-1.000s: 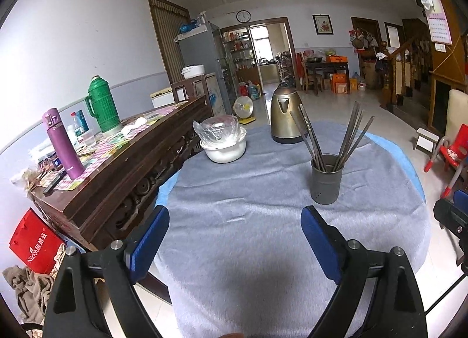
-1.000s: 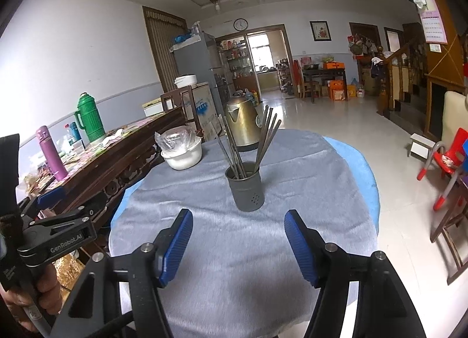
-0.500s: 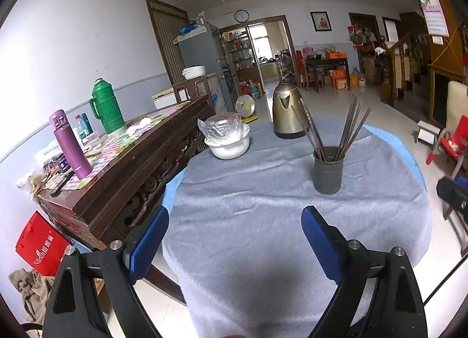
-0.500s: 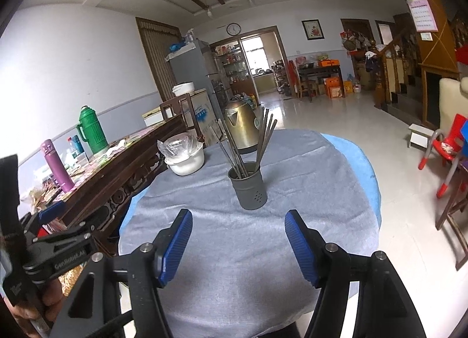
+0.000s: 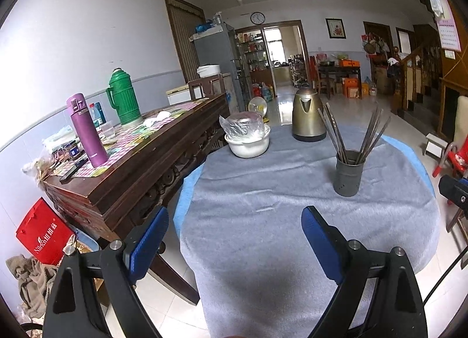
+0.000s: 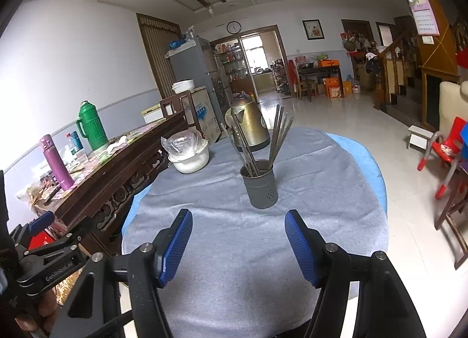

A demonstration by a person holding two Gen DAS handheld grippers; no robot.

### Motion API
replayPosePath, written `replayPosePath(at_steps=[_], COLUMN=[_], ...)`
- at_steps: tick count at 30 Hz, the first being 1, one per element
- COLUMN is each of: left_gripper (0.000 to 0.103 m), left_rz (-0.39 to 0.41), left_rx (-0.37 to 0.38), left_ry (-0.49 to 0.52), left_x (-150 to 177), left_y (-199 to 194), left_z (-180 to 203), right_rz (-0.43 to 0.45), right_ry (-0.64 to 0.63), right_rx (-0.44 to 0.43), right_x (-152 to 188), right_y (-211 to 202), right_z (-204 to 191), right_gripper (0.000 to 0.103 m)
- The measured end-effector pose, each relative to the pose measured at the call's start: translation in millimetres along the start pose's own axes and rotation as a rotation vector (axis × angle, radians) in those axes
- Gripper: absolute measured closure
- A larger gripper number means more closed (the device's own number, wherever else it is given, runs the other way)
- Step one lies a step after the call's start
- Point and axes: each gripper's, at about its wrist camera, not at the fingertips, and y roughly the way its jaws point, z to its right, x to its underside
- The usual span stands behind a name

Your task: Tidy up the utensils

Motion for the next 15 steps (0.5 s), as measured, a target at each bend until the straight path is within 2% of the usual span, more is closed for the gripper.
replayPosePath(at_steps=[15], left_gripper=[0.011], left_rz=[0.004], left_rx=[-0.017], left_ry=[-0.077], left_x=[3], left_y=[3], left_z=[-34], right_rz=[0.009], right_ry=[-0.043], right_rx=[0.013], right_x=[1], right_y=[-4], right_z=[-29], right_gripper=[0.034])
